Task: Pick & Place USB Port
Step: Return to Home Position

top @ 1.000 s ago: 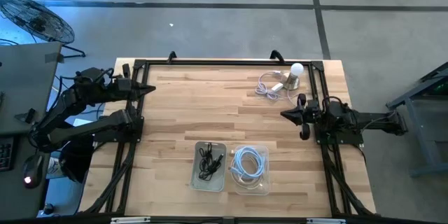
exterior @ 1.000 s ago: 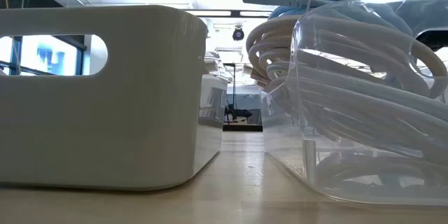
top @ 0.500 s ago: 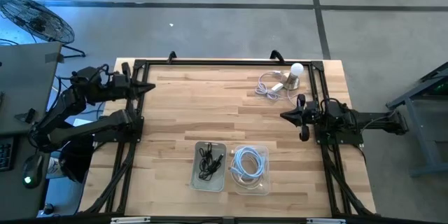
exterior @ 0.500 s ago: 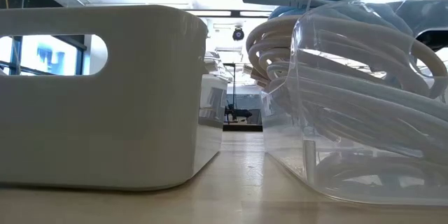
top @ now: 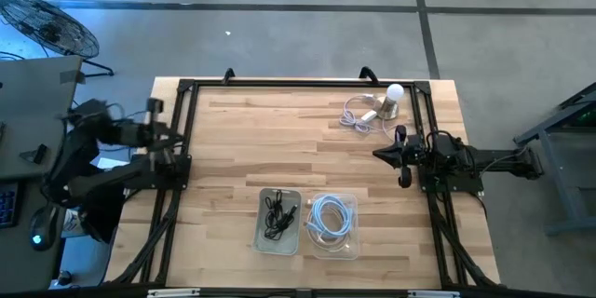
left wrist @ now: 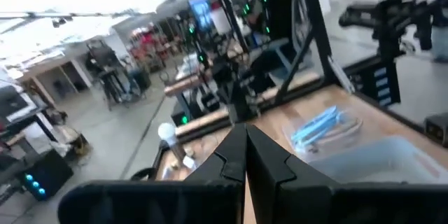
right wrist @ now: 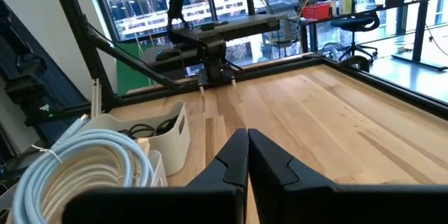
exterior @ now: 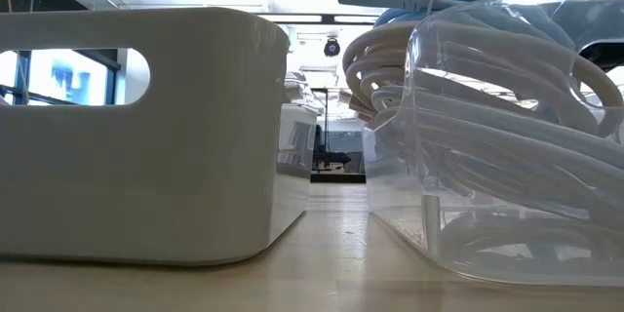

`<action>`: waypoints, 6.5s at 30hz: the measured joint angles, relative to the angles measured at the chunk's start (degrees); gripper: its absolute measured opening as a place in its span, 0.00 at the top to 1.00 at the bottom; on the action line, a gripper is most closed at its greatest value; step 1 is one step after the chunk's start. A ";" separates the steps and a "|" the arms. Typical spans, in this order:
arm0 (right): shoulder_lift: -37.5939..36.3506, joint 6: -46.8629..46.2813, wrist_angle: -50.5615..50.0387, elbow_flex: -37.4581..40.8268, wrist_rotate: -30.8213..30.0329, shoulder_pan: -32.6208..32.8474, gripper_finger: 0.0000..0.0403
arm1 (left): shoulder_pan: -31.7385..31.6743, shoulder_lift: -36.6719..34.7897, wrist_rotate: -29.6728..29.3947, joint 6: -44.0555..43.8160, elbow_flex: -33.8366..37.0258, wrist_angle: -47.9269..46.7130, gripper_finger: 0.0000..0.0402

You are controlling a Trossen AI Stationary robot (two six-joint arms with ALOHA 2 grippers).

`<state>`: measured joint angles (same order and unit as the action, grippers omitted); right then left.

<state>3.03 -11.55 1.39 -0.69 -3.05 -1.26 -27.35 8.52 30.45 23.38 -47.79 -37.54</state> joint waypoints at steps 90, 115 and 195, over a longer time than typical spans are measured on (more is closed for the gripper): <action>0.00 0.02 0.13 0.07 0.02 -0.02 0.99 | 21.12 -8.14 -36.21 0.87 45.20 34.58 1.00; 0.00 0.02 0.13 0.07 0.02 0.00 0.99 | 21.38 -8.14 -35.66 0.80 45.24 34.62 1.00; 0.00 0.02 0.11 0.04 0.01 0.00 0.99 | 21.38 -8.12 -35.59 0.78 45.29 34.67 1.00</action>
<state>3.03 -11.53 1.50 -0.64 -3.04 -1.26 -5.98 0.40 -5.15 24.16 -2.50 -2.87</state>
